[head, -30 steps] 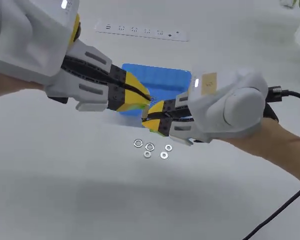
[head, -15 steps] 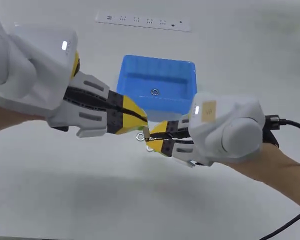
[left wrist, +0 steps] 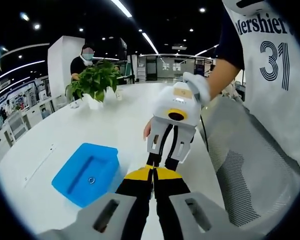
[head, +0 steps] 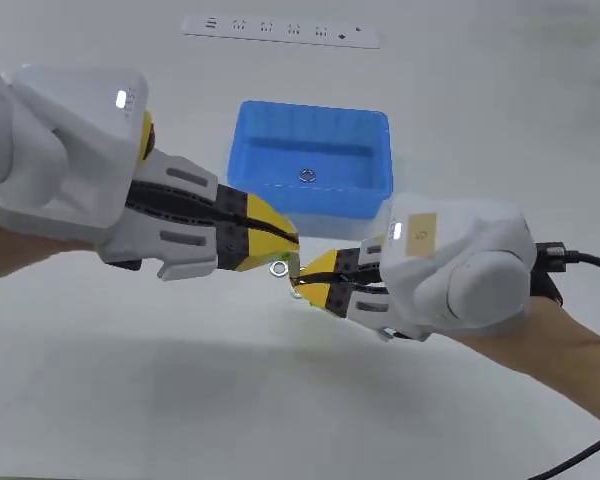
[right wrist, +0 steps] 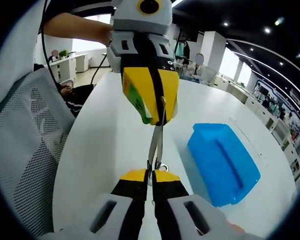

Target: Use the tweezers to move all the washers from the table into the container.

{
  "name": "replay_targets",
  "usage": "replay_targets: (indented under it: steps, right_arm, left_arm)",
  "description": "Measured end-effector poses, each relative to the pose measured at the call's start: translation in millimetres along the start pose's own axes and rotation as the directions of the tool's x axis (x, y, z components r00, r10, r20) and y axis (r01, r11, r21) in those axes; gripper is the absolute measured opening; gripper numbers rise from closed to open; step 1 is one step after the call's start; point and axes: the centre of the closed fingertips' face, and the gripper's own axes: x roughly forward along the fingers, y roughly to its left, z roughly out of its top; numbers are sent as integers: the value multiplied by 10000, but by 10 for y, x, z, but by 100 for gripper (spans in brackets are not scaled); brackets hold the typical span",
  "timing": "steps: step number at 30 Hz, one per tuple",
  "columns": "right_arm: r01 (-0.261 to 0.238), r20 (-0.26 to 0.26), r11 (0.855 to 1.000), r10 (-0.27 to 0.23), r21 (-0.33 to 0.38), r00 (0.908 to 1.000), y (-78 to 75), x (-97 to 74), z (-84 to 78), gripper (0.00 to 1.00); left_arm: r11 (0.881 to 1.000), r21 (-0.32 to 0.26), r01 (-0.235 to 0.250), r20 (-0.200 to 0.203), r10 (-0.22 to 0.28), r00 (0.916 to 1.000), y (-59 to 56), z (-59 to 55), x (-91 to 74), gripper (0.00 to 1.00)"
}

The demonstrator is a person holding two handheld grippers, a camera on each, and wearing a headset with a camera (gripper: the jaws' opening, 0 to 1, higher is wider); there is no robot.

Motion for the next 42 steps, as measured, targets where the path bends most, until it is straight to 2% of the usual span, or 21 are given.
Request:
replay_targets:
  steps: [6,10,13,17,22,27,33,42]
  right_arm:
    - [190,-64,9986,-187,495,9998,-21,-24,-29,13]
    - [131,170,9972,-144,737,9998,-28,-36,3,16]
    - [99,166,9973,-111,723,9998,-32,-17,10,17]
    - [39,203,9973,-53,729,9998,-32,3,20,17]
    - [59,179,9971,-73,758,9998,-49,13,0,17]
    - [25,109,9964,-34,852,9999,-59,24,-39,17]
    - [-41,104,9963,32,858,9999,-52,42,-33,17]
    - [-252,43,9963,249,824,9997,-25,78,-44,16]
  left_arm:
    - [9998,147,157,-123,-155,9998,5,-48,13,5]
    - [9993,292,213,-115,-210,9997,4,-63,12,5]
    - [9983,523,248,-203,-237,9995,8,-90,22,5]
    - [9975,624,342,-49,-340,9994,-2,-63,35,5]
    - [9964,770,353,-301,-331,9990,12,-139,59,5]
    - [9954,918,276,-232,-256,9994,27,-132,64,5]
    - [9970,709,319,-270,-300,9992,21,-171,72,5]
    - [9983,418,415,-187,-407,9990,9,-160,70,5]
